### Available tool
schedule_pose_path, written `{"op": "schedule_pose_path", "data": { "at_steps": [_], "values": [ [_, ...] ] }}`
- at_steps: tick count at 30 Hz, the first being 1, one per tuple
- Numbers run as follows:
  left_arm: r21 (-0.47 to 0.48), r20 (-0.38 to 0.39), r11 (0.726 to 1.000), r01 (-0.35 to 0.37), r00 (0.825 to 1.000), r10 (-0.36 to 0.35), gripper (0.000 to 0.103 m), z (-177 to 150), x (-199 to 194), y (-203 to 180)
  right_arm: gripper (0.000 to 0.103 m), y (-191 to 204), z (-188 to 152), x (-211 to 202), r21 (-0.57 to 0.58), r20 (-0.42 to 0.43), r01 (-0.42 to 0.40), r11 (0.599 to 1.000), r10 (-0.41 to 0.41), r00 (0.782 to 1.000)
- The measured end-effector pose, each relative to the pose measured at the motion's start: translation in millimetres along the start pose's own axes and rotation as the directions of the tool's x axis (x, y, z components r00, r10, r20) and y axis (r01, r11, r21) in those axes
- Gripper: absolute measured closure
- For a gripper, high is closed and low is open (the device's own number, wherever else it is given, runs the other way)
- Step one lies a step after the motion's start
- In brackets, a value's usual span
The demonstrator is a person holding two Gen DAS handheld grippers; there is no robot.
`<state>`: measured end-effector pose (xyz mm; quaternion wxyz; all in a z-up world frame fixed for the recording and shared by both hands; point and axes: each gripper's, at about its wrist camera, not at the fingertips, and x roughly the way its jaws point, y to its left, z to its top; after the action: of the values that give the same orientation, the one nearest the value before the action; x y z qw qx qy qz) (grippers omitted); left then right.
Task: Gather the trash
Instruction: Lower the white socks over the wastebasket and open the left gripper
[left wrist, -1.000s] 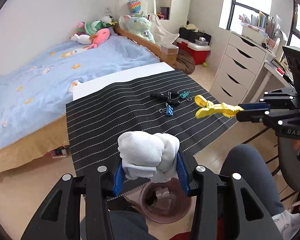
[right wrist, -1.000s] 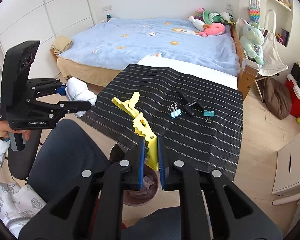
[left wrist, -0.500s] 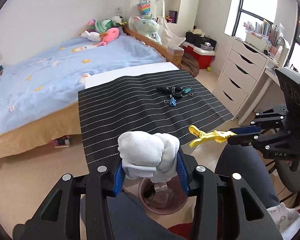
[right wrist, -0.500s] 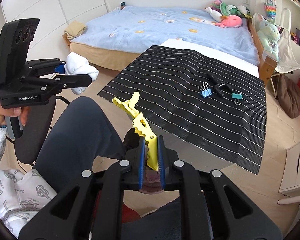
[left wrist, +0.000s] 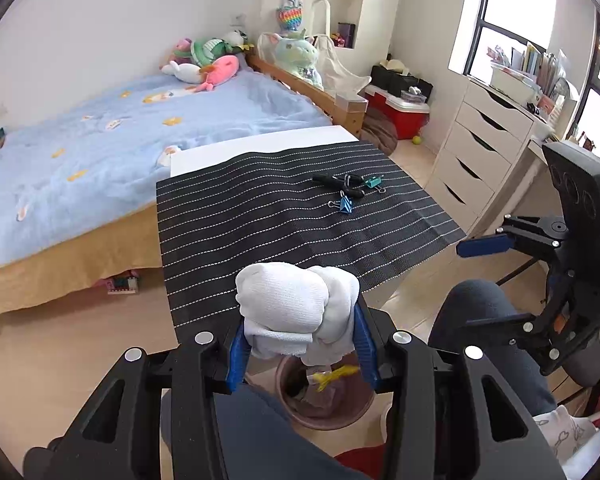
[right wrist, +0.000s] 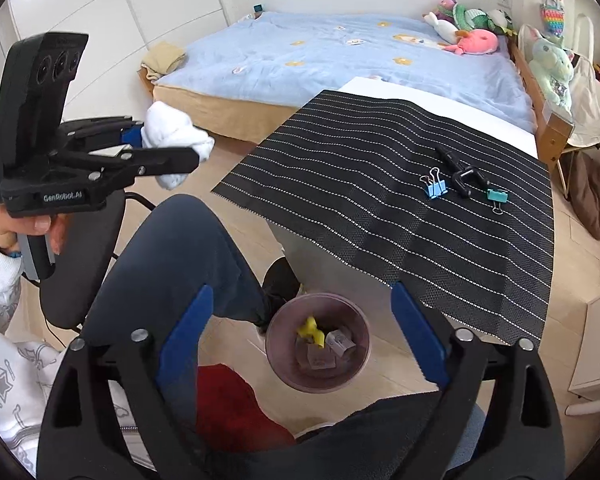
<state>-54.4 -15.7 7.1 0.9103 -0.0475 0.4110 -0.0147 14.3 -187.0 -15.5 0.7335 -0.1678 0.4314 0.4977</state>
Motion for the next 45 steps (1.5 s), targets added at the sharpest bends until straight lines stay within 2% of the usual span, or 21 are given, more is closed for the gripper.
{"op": "schedule_pose_path", "data": {
  "at_steps": [10,30,45],
  "values": [
    [0.025,-0.028,0.998,0.051,0.998,-0.05,0.059,-0.5,4.2,-9.8,0.005,-13.8,1.8,-13.1,0.066,0.041,0.012,0.998,-0.015,0.999],
    [0.1,-0.073,0.987,0.124,0.99,-0.117,0.059,0.4,14.9,-41.2,0.005,-43.8,-5.1,-42.0,0.205,0.075,0.179,0.962,-0.198,0.977],
    [0.13,-0.115,0.979,0.159,0.983,-0.144,0.058,1.0,27.0,-55.2,0.005,-56.6,-12.2,-44.7,0.244,0.072,0.177,0.953,-0.2,0.977]
  ]
}}
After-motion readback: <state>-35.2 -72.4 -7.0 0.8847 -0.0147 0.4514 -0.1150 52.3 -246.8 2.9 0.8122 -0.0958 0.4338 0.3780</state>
